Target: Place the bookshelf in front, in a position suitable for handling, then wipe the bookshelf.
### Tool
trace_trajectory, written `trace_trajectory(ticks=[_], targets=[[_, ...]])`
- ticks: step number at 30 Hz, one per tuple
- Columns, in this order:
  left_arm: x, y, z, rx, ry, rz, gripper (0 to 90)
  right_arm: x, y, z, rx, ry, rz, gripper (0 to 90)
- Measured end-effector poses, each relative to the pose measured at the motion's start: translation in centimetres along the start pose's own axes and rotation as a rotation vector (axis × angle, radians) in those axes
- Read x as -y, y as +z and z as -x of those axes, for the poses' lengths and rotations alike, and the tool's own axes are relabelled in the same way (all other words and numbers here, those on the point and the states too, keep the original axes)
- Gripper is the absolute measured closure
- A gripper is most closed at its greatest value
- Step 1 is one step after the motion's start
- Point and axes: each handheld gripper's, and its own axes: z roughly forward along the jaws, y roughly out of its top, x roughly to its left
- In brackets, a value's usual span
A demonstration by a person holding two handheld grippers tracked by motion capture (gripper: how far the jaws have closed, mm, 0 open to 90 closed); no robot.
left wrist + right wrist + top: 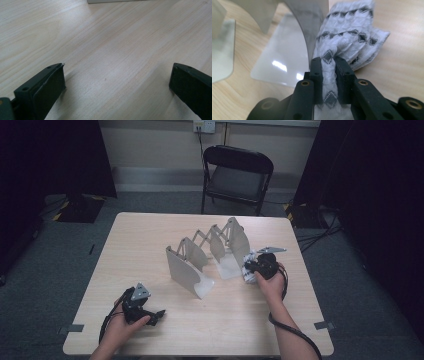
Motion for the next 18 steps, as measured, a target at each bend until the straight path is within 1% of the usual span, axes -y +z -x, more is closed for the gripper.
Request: trace_trajectory(ticks=[1, 3, 5, 9, 10, 13, 18], targets=[[0.0, 0.0, 0.0, 0.0, 0.0, 0.0, 0.0, 0.5, 0.2, 0.0, 0.004, 0.002, 0.0, 77.5], [0.0, 0.0, 0.0, 0.0, 0.0, 0.0, 0.0, 0.9, 0.1, 0.0, 0.002, 0.014, 0.01, 77.5], [0.0, 0.0, 0.0, 0.0, 0.0, 0.0, 0.0, 1.0, 0.0, 0.1, 0.001, 0.013, 0.011, 77.6], [0.0, 0.0, 0.0, 0.0, 0.003, -0.002, 0.0, 1.4, -0.6, -0.2, 0.005, -0.008, -0.008, 77.3], [0.0, 0.0, 0.0, -0.001, -0.005, 0.004, 0.0, 1.5, -0.7, -0.2, 0.007, -0.014, -0.009, 77.2], [0.0, 0.0, 0.0, 0.0, -0.003, 0.002, 0.0, 2.2, -1.5, -0.4, -0.001, -0.018, -0.011, 77.1], [0.0, 0.0, 0.0, -0.001, -0.003, 0.002, 0.0, 3.4, -2.8, -0.5, -0.024, -0.008, -0.012, 76.7]])
